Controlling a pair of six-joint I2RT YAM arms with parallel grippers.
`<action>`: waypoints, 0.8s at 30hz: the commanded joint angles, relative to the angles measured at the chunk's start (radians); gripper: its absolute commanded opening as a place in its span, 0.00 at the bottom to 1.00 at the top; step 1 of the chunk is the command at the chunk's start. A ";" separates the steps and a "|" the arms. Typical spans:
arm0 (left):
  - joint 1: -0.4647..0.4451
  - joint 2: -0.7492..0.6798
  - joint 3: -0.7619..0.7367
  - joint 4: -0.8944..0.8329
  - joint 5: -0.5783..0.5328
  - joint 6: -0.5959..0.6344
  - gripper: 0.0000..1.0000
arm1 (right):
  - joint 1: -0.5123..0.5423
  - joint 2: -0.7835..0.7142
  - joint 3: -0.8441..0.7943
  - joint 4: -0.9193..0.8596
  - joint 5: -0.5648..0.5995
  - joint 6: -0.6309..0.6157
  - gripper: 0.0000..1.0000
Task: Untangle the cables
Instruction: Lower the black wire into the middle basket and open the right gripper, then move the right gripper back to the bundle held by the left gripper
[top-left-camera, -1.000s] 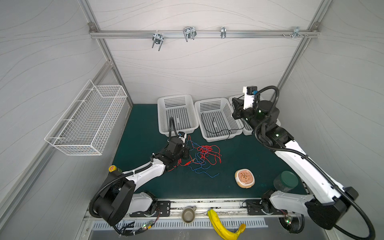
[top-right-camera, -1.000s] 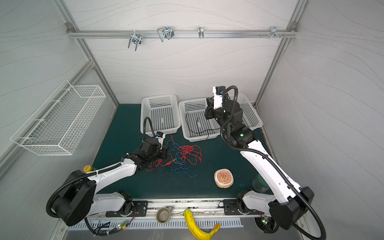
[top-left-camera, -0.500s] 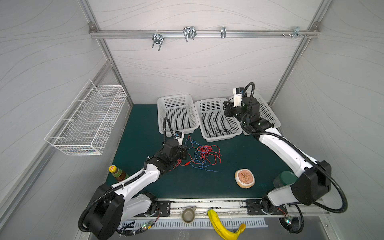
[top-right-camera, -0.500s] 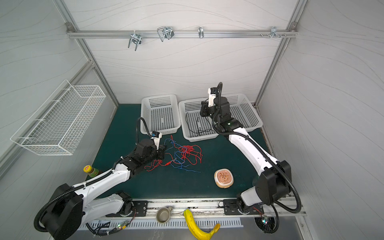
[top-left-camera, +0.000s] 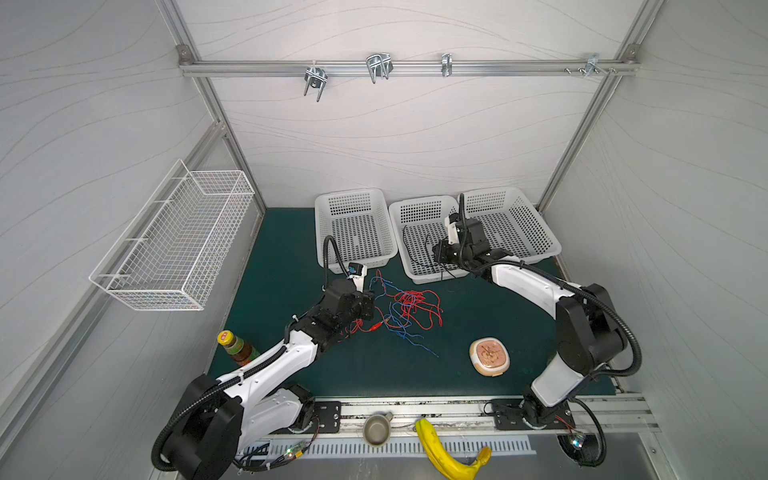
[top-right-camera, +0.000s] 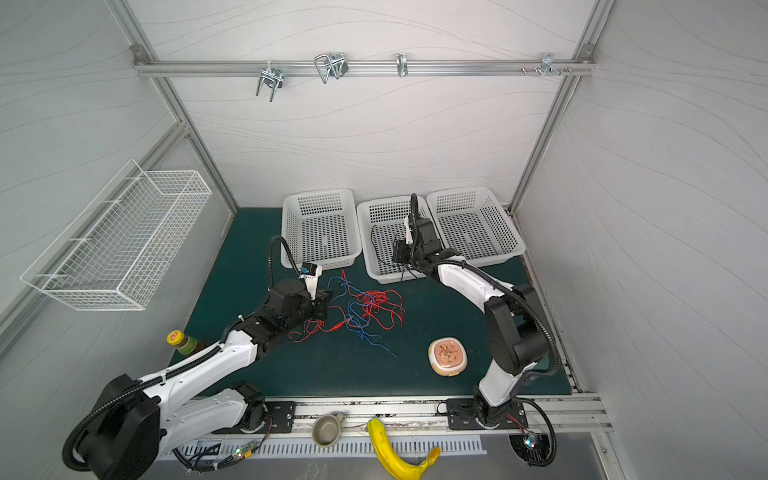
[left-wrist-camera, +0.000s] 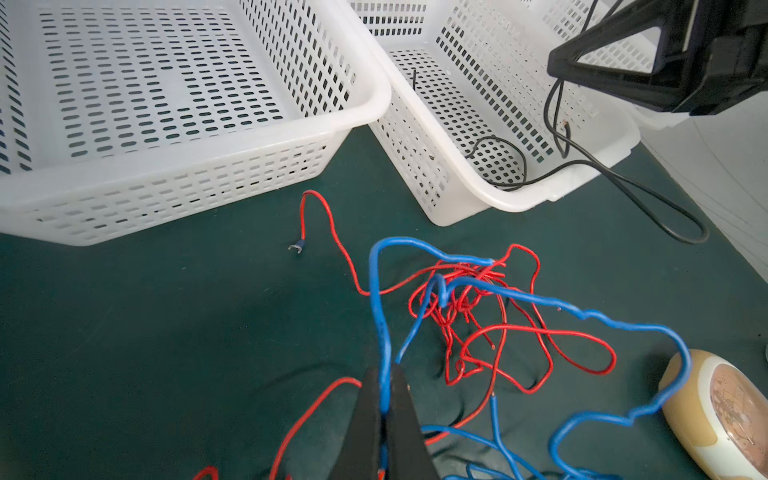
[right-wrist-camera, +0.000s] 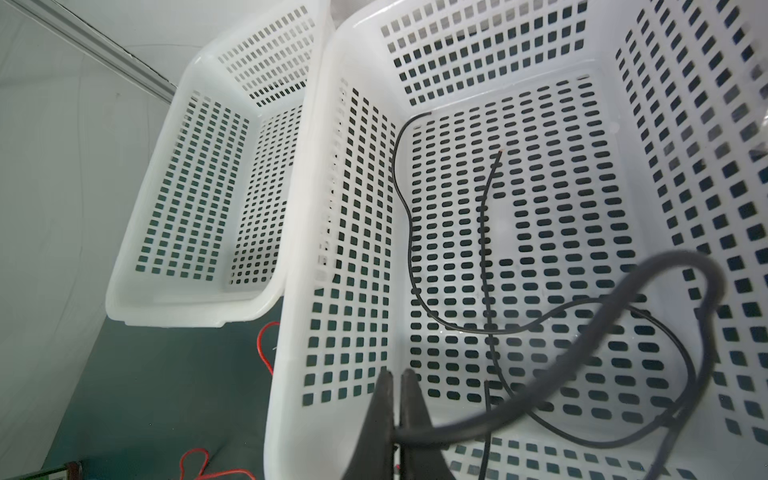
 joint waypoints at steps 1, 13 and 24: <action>0.003 -0.021 -0.002 0.028 0.004 -0.011 0.00 | -0.006 0.026 0.022 -0.044 -0.007 0.012 0.04; 0.002 -0.020 -0.003 0.020 -0.007 -0.007 0.00 | -0.006 -0.042 0.058 -0.113 0.046 -0.053 0.53; 0.002 -0.012 0.010 0.026 -0.016 -0.006 0.00 | 0.000 -0.311 -0.143 -0.049 -0.031 -0.087 0.56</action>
